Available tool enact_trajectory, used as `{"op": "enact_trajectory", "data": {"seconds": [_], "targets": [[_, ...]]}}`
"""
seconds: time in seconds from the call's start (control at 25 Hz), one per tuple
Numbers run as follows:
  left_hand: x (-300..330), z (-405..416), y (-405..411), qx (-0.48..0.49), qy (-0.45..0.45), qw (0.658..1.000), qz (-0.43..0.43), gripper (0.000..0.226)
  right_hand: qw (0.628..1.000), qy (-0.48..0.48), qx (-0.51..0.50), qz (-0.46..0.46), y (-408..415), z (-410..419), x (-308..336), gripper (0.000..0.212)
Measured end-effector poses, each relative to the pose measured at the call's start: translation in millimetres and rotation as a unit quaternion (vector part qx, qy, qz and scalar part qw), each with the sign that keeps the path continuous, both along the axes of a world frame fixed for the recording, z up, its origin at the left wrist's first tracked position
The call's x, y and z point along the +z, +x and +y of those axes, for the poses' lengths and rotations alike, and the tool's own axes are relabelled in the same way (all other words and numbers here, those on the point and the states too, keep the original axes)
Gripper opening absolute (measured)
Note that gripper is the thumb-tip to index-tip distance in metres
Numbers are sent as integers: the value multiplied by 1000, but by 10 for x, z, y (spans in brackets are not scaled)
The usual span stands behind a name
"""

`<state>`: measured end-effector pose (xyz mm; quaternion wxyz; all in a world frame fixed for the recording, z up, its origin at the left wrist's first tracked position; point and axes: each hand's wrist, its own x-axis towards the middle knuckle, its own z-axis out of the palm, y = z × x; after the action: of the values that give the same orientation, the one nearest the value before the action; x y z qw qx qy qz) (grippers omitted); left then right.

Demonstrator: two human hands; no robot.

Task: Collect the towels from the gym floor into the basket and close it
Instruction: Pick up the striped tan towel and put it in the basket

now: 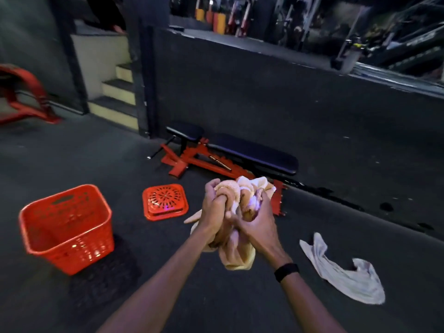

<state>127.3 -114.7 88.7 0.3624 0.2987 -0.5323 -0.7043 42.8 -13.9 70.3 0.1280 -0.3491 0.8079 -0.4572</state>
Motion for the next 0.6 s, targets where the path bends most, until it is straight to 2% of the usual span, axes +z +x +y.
{"op": "enact_trajectory", "data": {"seconds": [0.08, 0.12, 0.24, 0.32, 0.44, 0.48, 0.6], "targets": [[-52, -326, 55, 10, -5, 1000, -18, 59, 998, 44, 38, 19, 15, -369, -33, 130], [-86, -475, 90, 10, -11, 999, -28, 62, 997, 57, 33, 30, 27, -547, -47, 129], [-198, -894, 236, 31, -15, 999, -30, 64, 996, 35, -1, 84, 75, -1090, -82, 103], [-242, -1203, 335, 44, 22, 999, -19, 62, 993, 20, 15, 115, 31, -1500, -127, 86], [-297, -1731, 449, 68, 42, 997, -4, 61, 992, 5, 67, 102, -91, -2200, -187, 72], [-301, -1901, 498, 82, 42, 996, -9, 55, 991, -1, 88, 102, -115, -2422, -196, 70], [-290, -2345, 685, 194, 55, 979, -32, 10, 978, -38, 166, 118, -46, -2967, -223, 66]]}}
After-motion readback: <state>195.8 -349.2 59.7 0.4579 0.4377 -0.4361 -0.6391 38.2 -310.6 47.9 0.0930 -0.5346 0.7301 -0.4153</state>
